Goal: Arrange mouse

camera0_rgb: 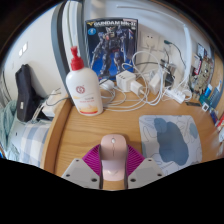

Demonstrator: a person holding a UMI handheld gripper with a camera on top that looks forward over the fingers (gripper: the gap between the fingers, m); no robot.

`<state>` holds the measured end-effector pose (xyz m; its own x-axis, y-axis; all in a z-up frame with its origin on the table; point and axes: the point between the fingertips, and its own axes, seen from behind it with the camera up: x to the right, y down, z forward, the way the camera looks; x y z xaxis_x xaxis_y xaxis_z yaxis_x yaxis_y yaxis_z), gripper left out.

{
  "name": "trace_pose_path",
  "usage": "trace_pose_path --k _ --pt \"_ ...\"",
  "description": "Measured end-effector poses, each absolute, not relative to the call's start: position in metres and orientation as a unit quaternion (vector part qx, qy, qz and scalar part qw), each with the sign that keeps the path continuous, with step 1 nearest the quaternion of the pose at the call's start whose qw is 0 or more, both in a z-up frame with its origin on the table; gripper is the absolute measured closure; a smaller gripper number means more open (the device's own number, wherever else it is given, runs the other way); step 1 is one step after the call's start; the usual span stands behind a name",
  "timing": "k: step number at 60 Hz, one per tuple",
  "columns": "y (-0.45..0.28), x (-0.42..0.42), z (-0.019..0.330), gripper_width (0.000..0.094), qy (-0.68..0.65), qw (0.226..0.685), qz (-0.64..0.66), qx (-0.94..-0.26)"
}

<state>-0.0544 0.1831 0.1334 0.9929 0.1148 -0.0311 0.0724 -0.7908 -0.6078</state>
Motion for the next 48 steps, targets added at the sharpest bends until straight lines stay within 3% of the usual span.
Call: trace_pose_path --k 3,8,9,22,28,31,41,48 --pt "0.183 -0.058 0.158 0.0659 -0.060 0.330 0.044 -0.941" --pt "0.187 -0.056 0.230 0.0658 -0.074 0.367 0.062 -0.925" --pt "0.197 -0.061 0.221 0.0659 -0.076 0.373 0.063 -0.922" --pt "0.232 0.023 0.403 0.0658 -0.087 0.485 0.042 -0.869" --pt "0.242 0.086 0.438 0.0660 -0.065 0.508 0.028 -0.859" --pt "0.243 0.113 0.443 0.0661 -0.054 0.507 0.011 -0.860" --pt "0.243 0.192 0.371 0.0661 -0.029 0.458 -0.012 -0.888" --pt "0.247 0.207 0.270 0.0660 -0.024 0.402 -0.003 -0.915"
